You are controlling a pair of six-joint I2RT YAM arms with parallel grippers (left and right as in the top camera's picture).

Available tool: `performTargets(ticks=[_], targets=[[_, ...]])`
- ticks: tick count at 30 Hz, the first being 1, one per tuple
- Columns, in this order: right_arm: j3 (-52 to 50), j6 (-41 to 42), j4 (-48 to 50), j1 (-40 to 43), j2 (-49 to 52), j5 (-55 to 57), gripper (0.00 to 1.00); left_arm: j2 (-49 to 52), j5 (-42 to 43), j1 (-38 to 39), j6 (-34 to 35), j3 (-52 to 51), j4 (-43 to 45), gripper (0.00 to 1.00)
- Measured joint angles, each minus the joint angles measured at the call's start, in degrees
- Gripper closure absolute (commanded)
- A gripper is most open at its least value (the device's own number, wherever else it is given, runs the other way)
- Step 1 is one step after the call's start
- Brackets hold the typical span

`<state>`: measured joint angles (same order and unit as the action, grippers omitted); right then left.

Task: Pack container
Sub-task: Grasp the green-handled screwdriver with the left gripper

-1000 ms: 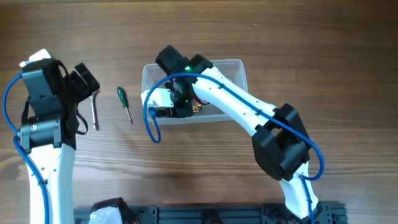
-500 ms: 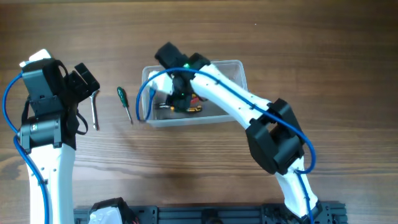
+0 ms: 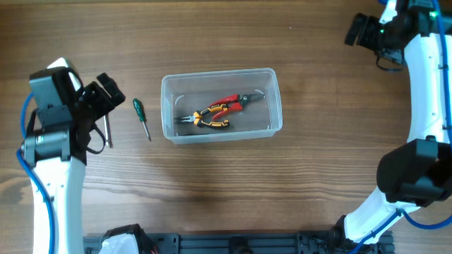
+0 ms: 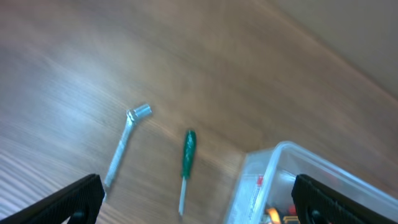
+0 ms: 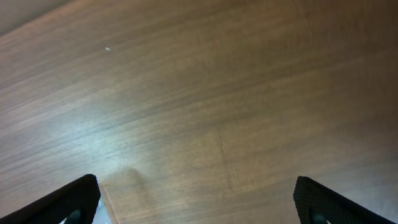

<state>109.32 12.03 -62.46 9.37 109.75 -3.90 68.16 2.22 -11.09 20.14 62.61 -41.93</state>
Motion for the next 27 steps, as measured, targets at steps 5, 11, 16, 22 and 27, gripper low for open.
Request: performTargets(ticks=[5, 11, 16, 22, 27], targets=[[-2.1, 1.2, 1.0, 0.0, 0.0, -0.7, 0.0, 17.2, 2.6, 4.3, 4.3, 0.4, -4.8, 0.01], [-2.1, 1.2, 1.0, 0.0, 0.0, -0.8, 0.0, 30.4, 2.8, 5.9, -1.2, 0.4, -3.6, 0.01], [-2.1, 1.3, 1.0, 0.0, 0.0, -0.8, 0.0, 32.4, 2.1, 5.9, -6.0, 0.4, 4.3, 0.11], [-2.1, 1.4, 1.0, 0.0, 0.0, -0.8, 0.0, 34.2, 0.6, 5.9, -7.9, 0.4, 8.4, 0.18], [-2.1, 1.4, 0.9, 0.0, 0.0, -0.8, 0.0, 38.1, 0.6, 5.9, -8.2, 0.4, 9.2, 0.22]])
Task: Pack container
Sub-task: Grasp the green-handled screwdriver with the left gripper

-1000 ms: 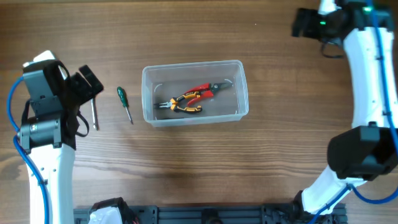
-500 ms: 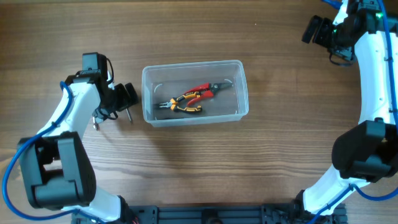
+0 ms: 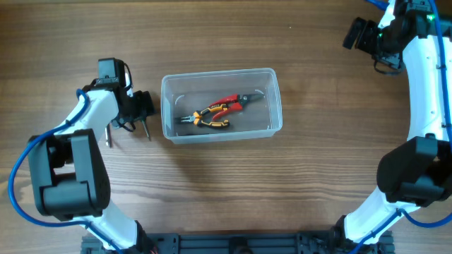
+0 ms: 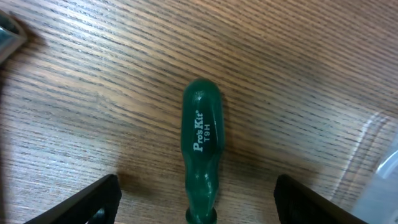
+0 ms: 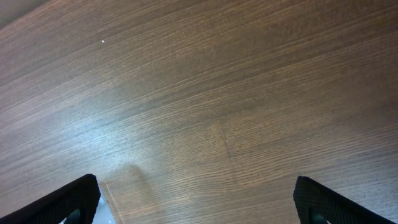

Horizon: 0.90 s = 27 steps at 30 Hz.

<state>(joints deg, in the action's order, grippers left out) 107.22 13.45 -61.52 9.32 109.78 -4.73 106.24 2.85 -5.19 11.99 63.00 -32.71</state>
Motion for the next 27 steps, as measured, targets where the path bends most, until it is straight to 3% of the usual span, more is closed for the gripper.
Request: performTargets(ticks=[15, 16, 20, 25, 27], targets=[[0.0, 0.0, -2.1, 0.0, 0.0, -0.4, 0.0, 2.1, -6.7, 0.3, -0.9, 0.9, -0.5, 0.4], [0.0, 0.0, -2.3, 0.0, 0.0, -0.4, 0.0, 2.2, -6.9, 0.3, -1.2, 0.9, 0.7, 0.42], [0.0, 0.0, -2.7, 0.0, 0.0, -0.4, 0.0, 2.6, -7.3, 0.3, -2.2, 1.0, 3.1, 0.75], [0.0, 0.0, -2.8, 0.0, 0.0, -0.4, 0.0, 2.6, -7.3, 0.3, -3.3, 1.0, 3.1, 0.83], [0.0, 0.0, -2.8, 0.0, 0.0, -0.4, 0.0, 2.6, -7.3, 0.3, -2.7, 1.1, 3.0, 0.91]])
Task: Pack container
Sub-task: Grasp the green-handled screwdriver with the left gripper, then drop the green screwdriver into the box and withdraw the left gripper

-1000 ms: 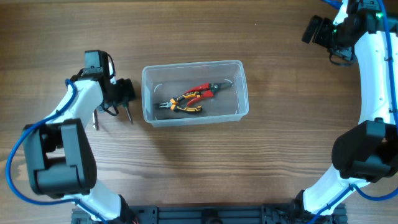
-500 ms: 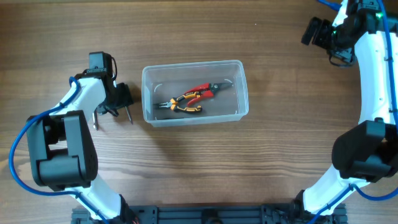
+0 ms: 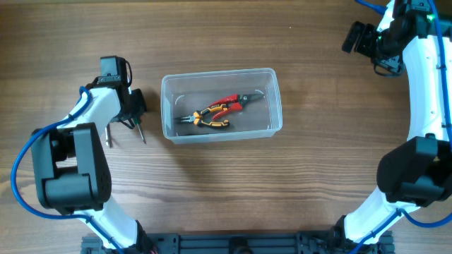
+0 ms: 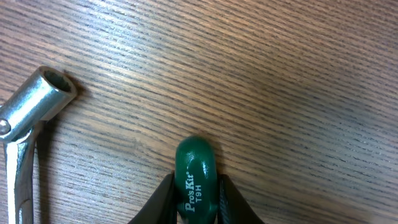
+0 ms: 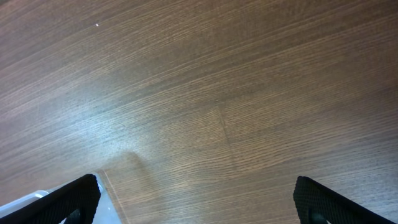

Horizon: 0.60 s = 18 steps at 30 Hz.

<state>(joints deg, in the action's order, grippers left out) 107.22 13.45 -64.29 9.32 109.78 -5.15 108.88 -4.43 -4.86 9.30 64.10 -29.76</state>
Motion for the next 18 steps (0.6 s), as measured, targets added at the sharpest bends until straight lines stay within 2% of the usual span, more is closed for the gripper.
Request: performTargets(ticks=[1, 7, 11, 15, 18], targets=[[0.0, 0.0, 0.0, 0.0, 0.0, 0.0, 0.0, 0.0, 0.2, 0.0, 0.3, 0.0, 0.0, 0.96], [0.0, 0.0, 0.0, 0.0, 0.0, 0.0, 0.0, 0.0, 1.0, 0.0, 1.1, 0.7, -1.7, 0.96], [0.0, 0.0, -0.2, 0.0, 0.0, -0.4, 0.0, -0.2, 1.5, 0.4, 0.2, 6.6, -12.2, 0.96], [0.0, 0.0, -0.2, 0.0, 0.0, -0.5, 0.0, -5.6, 1.4, 5.2, -6.2, 21.9, -20.5, 0.96], [0.0, 0.0, -0.2, 0.0, 0.0, -0.6, 0.0, -11.7, 1.4, 15.0, -16.0, 28.0, -21.9, 0.96]])
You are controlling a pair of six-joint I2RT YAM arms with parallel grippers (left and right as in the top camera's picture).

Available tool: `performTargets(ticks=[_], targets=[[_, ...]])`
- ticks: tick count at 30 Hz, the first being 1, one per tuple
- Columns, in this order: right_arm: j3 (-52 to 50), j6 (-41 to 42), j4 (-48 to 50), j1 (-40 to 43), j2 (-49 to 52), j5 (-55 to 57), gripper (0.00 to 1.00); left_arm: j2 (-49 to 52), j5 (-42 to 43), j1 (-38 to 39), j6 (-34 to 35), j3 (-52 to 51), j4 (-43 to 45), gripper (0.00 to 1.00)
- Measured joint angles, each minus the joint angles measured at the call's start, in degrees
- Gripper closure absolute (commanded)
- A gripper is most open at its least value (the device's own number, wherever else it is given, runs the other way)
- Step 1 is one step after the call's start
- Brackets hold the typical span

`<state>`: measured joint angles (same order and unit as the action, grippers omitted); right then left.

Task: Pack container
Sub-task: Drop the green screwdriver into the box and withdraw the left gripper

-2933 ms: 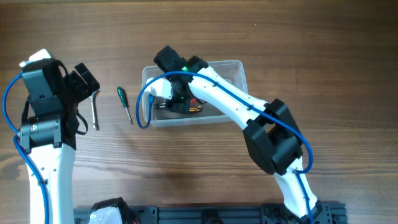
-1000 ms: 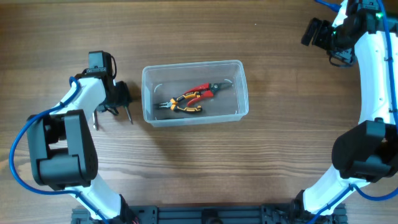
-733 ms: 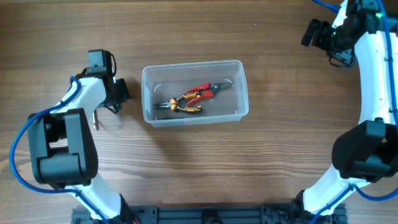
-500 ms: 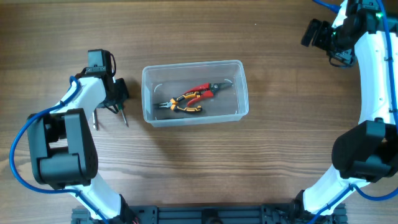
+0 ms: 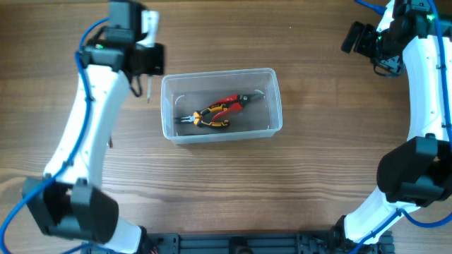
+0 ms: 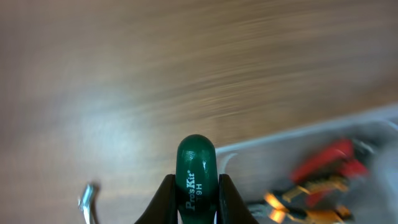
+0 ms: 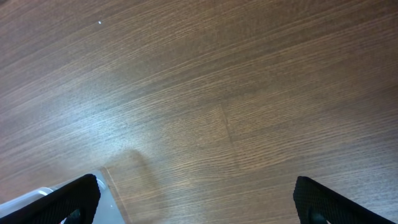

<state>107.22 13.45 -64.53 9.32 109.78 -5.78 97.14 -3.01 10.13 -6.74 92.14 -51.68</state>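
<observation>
My left gripper (image 5: pixel 145 62) is shut on a green screwdriver (image 6: pixel 196 171) and holds it in the air just left of the clear plastic container (image 5: pixel 220 104). The green handle sits between the fingers (image 6: pixel 166 196) in the left wrist view. The thin shaft (image 5: pixel 148 90) points down toward the table. Red and orange pliers (image 5: pixel 214 111) lie inside the container. My right gripper (image 5: pixel 359 37) is open at the far right, over bare wood, with nothing between its fingertips (image 7: pixel 71 200).
A silver socket wrench (image 6: pixel 86 198) lies on the table left of the container, mostly under my left arm in the overhead view. The container's corner (image 7: pixel 37 200) shows at the lower left of the right wrist view.
My left gripper, shut on the screwdriver, has risen off the table and moved toward the far side, level with the container's far left corner. The right arm has stayed put.
At first my left gripper was open, high and left of the wrench and screwdriver. Then it stood open around the green handle on the table. Then it was shut on the handle. Now it holds the screwdriver lifted beside the container.
</observation>
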Motion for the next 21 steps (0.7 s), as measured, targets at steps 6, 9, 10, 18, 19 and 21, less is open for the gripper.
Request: performTargets(ticks=[6, 9, 10, 18, 19, 21], targets=[[0.0, 0.0, 0.0, 0.0, 0.0, 0.0, 0.0, 0.6, -0.2, 20.4, -23.3, 0.1, -1.1, 0.96], [0.0, 0.0, 0.0, 0.0, 0.0, -0.2, 0.0, 6.8, 6.9, 24.6, -36.4, 0.1, -2.3, 0.96], [0.0, 0.0, 0.0, 0.0, 0.0, -0.2, 0.0, 9.1, 8.7, 25.2, -38.2, 0.1, -2.4, 0.96], [0.0, 0.0, 0.0, 0.0, 0.0, -0.2, 0.0, 20.6, 14.3, 32.9, -44.6, 0.0, -1.9, 0.0], [0.0, 0.0, -0.2, 0.0, 0.0, -0.2, 0.0, 20.6, 13.3, 33.4, -44.7, 0.0, -1.4, 0.0], [0.0, 0.0, -0.3, 0.0, 0.0, -0.2, 0.0, 20.6, 8.5, 33.6, -41.6, 0.0, 0.7, 0.0]])
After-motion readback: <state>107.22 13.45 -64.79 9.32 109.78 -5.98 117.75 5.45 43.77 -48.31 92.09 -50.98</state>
